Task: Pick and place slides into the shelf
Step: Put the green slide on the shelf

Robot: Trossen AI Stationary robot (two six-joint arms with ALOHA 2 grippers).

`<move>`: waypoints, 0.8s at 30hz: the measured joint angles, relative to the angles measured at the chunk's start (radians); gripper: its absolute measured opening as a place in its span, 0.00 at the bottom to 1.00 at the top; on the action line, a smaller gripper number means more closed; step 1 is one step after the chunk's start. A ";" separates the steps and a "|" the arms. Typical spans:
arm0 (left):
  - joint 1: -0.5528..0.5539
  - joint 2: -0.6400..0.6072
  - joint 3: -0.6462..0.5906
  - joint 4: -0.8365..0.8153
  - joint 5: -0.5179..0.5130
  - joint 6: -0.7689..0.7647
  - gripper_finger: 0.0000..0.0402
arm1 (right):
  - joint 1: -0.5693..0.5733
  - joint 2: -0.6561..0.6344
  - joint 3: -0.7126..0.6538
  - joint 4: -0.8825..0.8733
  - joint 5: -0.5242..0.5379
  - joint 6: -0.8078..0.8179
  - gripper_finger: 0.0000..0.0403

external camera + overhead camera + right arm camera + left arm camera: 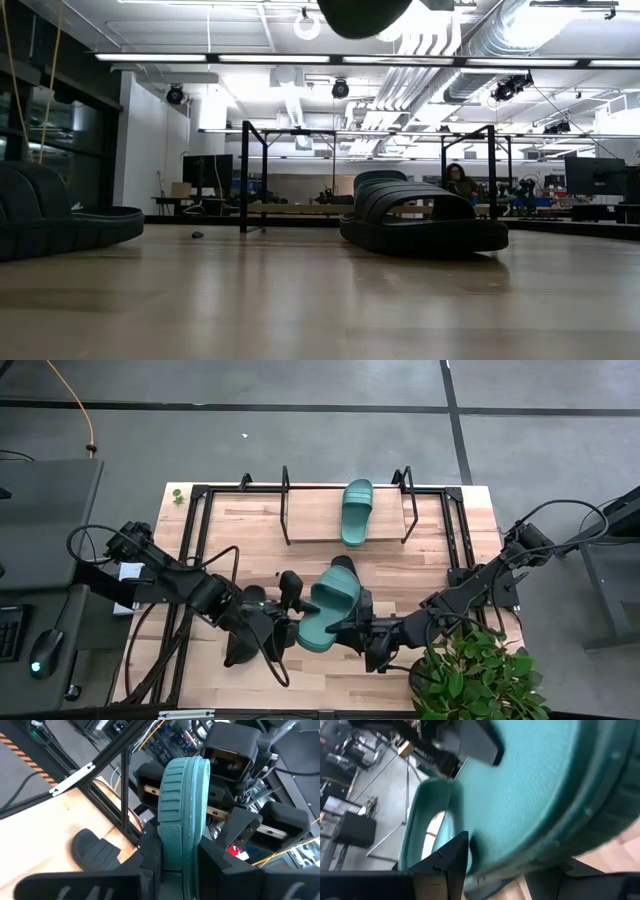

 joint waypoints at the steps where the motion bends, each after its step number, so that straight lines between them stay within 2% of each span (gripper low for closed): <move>1: 0.000 0.001 0.000 0.011 0.004 0.010 0.39 | 0.000 0.000 0.000 0.006 -0.002 -0.003 0.16; 15: -0.001 0.001 0.000 0.014 0.036 0.023 0.38 | -0.003 0.001 0.000 0.008 -0.019 -0.014 0.16; 24: -0.001 0.001 0.000 0.011 0.034 0.038 0.20 | -0.002 0.001 0.000 0.012 -0.009 -0.008 0.16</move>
